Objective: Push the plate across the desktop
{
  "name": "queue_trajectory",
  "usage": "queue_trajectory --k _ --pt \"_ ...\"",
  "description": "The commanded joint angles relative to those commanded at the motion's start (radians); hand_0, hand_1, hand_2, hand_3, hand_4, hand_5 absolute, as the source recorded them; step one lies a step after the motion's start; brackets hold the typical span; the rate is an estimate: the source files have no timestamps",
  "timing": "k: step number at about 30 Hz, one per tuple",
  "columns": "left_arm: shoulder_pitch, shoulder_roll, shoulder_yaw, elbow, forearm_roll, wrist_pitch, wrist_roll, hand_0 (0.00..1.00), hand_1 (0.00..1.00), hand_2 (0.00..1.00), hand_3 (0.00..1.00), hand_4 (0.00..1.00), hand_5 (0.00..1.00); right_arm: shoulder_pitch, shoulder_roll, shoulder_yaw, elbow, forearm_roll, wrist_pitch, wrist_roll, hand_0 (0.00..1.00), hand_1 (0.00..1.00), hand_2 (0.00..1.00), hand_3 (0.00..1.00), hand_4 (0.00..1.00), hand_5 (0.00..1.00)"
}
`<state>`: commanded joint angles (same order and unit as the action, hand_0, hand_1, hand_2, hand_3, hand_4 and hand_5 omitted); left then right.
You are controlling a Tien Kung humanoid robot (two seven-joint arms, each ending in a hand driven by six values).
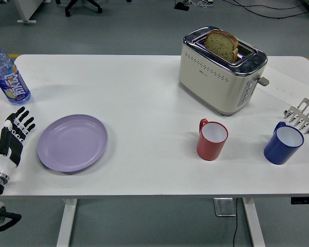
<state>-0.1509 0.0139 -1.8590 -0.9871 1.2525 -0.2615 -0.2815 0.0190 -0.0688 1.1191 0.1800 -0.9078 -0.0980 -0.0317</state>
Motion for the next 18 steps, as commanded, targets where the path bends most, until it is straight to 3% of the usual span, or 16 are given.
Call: queue_trajectory --k 18 --pt "-0.027 -0.014 0.016 0.037 -0.003 0.005 -0.019 0.900 0.945 0.971 0.959 0.516 0.998 0.004 0.001 -0.014 0.000 -0.010 -0.001 -0.003 0.616 0.560 0.662 0.651 0.194 0.418"
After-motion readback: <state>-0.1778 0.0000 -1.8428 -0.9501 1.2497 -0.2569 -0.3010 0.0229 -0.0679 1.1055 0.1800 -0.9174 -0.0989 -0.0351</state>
